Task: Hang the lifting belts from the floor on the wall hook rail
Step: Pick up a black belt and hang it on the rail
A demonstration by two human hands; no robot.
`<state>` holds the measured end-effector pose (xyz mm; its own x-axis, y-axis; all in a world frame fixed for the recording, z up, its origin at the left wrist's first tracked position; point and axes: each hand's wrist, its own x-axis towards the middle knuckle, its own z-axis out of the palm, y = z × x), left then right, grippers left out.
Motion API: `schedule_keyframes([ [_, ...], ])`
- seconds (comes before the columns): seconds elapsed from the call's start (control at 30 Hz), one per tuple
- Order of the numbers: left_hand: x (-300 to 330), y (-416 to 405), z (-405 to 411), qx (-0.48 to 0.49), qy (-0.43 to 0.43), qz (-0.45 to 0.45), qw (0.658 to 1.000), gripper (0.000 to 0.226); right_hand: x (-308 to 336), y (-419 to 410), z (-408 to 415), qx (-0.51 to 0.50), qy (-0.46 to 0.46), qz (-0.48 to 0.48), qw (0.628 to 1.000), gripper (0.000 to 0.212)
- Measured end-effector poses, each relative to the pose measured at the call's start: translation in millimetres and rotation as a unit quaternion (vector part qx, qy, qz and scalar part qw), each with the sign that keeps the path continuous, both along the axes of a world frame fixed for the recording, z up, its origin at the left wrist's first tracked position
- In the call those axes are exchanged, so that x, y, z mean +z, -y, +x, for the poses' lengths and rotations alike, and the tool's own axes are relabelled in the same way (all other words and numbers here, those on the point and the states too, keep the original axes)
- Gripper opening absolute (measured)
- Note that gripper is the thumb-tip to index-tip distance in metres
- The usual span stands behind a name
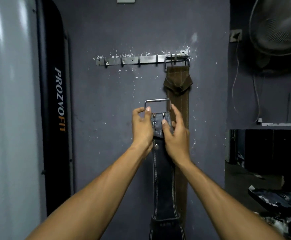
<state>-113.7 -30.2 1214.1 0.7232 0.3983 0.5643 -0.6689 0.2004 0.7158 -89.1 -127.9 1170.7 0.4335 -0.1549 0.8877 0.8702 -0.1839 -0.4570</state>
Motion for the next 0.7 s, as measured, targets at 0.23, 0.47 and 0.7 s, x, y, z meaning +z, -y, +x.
schedule_keyframes([
  [0.23, 22, -29, 67, 0.067, 0.118, 0.153, 0.979, 0.025, 47, -20, 54, -0.069, 0.058, 0.002, 0.996, 0.055],
  [0.47, 105, -64, 138, 0.08, 0.154, 0.329, 0.928, 0.065, 149, -32, 120, -0.136, 0.068, 0.016, 0.988, 0.056],
  [0.7, 208, -72, 198, 0.084, 0.127, 0.338, 0.929, 0.052, 243, -38, 170, -0.235, 0.016, -0.028, 0.972, 0.047],
])
